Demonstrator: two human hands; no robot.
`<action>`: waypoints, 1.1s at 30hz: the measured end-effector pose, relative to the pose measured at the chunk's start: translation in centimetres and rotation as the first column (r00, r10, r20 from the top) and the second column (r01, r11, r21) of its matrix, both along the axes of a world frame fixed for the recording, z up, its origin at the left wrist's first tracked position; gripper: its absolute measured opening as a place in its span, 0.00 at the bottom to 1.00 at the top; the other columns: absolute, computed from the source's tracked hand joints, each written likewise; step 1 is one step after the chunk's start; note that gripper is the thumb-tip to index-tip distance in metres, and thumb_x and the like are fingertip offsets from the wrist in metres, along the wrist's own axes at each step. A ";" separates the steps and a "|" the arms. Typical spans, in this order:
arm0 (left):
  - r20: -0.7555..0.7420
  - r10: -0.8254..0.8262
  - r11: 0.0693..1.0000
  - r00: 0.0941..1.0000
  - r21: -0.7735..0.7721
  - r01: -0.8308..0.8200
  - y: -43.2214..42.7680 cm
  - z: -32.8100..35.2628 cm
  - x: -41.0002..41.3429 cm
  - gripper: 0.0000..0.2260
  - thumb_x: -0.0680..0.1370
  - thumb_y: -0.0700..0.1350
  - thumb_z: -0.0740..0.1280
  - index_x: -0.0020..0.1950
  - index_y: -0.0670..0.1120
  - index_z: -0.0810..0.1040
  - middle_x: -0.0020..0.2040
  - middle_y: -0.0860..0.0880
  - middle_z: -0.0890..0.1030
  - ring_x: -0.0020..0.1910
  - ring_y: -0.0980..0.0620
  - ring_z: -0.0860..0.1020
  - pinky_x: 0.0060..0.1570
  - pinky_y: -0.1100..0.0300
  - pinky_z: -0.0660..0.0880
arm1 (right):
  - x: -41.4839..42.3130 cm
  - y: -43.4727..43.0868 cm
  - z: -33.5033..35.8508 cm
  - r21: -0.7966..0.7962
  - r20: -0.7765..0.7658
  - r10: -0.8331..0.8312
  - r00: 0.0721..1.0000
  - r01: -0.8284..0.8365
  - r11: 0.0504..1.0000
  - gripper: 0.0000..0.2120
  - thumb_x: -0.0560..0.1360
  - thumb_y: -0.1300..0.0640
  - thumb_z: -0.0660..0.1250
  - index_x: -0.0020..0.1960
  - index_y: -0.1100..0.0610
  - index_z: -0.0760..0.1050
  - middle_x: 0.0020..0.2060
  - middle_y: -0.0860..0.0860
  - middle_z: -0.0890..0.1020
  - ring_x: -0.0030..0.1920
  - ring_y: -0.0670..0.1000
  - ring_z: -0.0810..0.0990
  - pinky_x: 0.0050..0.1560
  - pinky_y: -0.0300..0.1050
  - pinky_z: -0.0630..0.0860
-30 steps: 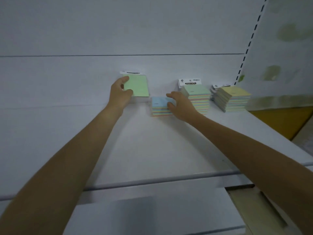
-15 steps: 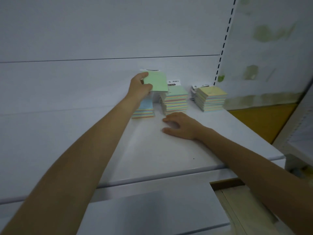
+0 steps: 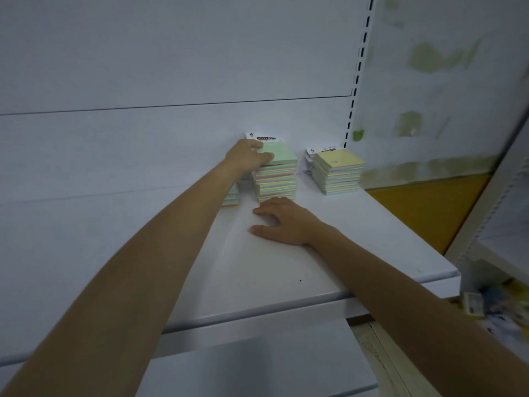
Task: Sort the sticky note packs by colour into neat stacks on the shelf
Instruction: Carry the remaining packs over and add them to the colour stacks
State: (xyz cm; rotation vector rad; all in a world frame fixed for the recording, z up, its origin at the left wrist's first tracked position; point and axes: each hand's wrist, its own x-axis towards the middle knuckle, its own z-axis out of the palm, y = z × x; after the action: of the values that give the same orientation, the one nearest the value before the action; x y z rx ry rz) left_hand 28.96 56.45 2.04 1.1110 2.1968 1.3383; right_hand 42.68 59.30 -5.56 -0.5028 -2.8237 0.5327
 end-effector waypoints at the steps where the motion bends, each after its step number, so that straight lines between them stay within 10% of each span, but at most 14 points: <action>1: -0.009 0.000 1.000 1.000 -0.025 -0.001 0.1 0.1 -0.1 0.22 0.74 0.46 0.69 0.66 0.42 0.71 0.67 0.41 0.72 0.65 0.44 0.72 0.66 0.55 0.67 | 0.0 0.0 0.0 -0.002 -0.002 -0.002 1.000 0.002 1.000 0.26 0.72 0.41 0.64 0.66 0.51 0.70 0.68 0.48 0.70 0.70 0.50 0.64 0.70 0.45 0.60; 6: -0.058 0.024 0.997 0.998 -0.071 -0.028 0.3 -0.1 -0.4 0.06 0.74 0.46 0.67 0.37 0.52 0.72 0.39 0.51 0.74 0.50 0.49 0.71 0.41 0.61 0.70 | 0.0 0.0 0.0 -0.011 -0.008 -0.002 1.000 0.002 1.000 0.26 0.72 0.41 0.64 0.66 0.50 0.69 0.68 0.48 0.70 0.70 0.49 0.63 0.70 0.45 0.60; 10: -0.069 0.043 0.999 0.997 -0.006 -0.044 -0.9 -0.2 -0.5 0.27 0.71 0.57 0.63 0.68 0.46 0.70 0.70 0.44 0.70 0.70 0.48 0.67 0.71 0.53 0.64 | 0.0 0.1 -0.1 -0.003 -0.016 0.002 1.000 -0.002 1.000 0.26 0.71 0.40 0.64 0.66 0.50 0.69 0.68 0.48 0.69 0.70 0.49 0.63 0.69 0.45 0.61; 17: -0.375 0.223 0.975 0.900 0.092 -0.203 -7.4 -3.1 -4.0 0.17 0.79 0.49 0.59 0.67 0.47 0.70 0.62 0.37 0.72 0.59 0.42 0.75 0.64 0.53 0.69 | -0.8 -1.4 1.3 -0.043 -0.362 0.012 0.932 -0.030 0.999 0.23 0.71 0.49 0.69 0.63 0.56 0.72 0.62 0.53 0.74 0.64 0.49 0.71 0.63 0.34 0.62; 27: -0.226 0.166 0.986 0.960 0.028 -0.164 -11.3 -5.3 -6.4 0.20 0.78 0.44 0.62 0.70 0.47 0.67 0.68 0.40 0.71 0.59 0.45 0.75 0.55 0.62 0.66 | -9.3 -3.4 1.9 -0.195 -0.153 -0.181 0.971 0.150 0.969 0.30 0.72 0.52 0.67 0.70 0.55 0.62 0.69 0.61 0.63 0.71 0.57 0.61 0.73 0.50 0.58; 33: -0.234 0.016 0.999 0.972 -0.047 -0.027 -11.3 -7.8 -6.4 0.26 0.75 0.43 0.67 0.71 0.42 0.64 0.68 0.43 0.73 0.62 0.46 0.76 0.57 0.63 0.69 | -10.1 -3.7 0.6 -0.266 -0.188 -0.250 0.950 0.196 0.944 0.25 0.73 0.61 0.65 0.69 0.61 0.64 0.68 0.60 0.68 0.69 0.56 0.66 0.67 0.42 0.61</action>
State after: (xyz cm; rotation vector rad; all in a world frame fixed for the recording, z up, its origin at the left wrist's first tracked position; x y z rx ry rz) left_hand 22.57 45.19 -5.77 1.2871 2.3996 1.2066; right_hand 32.57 55.61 -4.96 -0.7519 -2.4628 0.8382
